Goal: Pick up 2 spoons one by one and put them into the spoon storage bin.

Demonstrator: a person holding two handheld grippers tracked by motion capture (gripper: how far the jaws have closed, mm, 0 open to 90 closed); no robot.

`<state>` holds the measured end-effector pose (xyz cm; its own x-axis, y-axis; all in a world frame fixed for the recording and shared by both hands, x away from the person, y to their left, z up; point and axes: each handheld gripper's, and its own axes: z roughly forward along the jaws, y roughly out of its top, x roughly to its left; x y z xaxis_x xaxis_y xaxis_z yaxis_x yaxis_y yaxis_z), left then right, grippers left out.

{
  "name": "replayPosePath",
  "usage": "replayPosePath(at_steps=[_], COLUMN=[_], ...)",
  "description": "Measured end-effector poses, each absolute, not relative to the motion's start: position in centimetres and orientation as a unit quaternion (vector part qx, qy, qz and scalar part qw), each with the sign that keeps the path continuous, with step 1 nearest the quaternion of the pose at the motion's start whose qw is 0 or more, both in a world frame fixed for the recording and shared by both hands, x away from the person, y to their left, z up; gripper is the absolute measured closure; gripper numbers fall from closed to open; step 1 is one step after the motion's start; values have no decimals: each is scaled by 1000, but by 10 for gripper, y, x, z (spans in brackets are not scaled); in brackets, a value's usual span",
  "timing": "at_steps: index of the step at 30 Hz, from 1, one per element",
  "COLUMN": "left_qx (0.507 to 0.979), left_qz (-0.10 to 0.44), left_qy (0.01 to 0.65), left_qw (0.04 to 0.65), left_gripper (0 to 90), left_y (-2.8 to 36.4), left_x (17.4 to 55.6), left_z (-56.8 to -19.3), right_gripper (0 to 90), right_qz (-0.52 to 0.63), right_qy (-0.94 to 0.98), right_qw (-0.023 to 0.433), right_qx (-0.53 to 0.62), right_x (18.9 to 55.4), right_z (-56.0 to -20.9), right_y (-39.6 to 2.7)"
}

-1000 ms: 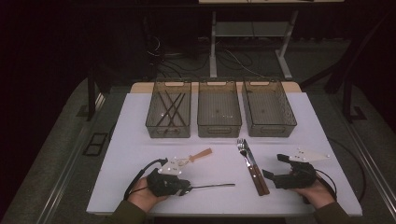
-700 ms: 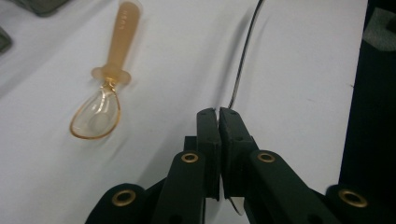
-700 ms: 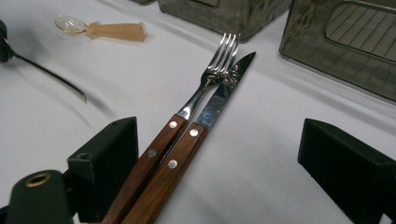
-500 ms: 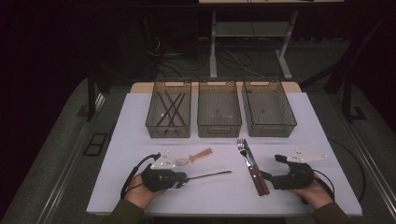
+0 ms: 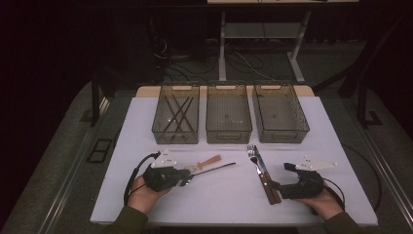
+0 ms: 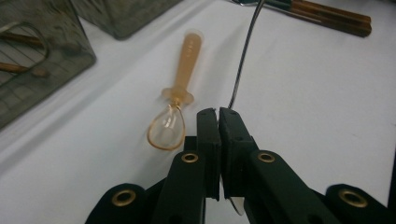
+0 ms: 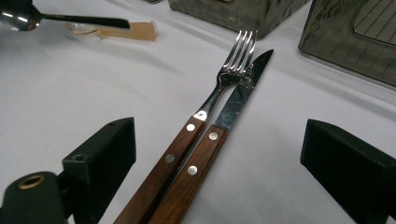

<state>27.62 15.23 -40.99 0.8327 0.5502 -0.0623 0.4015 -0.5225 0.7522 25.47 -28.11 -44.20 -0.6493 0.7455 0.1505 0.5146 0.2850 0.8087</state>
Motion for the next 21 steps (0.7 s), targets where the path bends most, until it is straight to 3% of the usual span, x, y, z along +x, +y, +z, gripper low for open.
replayPosePath(at_steps=[21], left_qx=[830], left_qz=[124], left_qy=[308], left_qw=[448], left_gripper=[881], left_y=[134], left_x=[314], left_z=[-392], right_gripper=[101], right_qz=[437], right_qy=[795], right_qw=[130], right_qx=[399], right_x=[256], right_z=[-443], right_y=[-282])
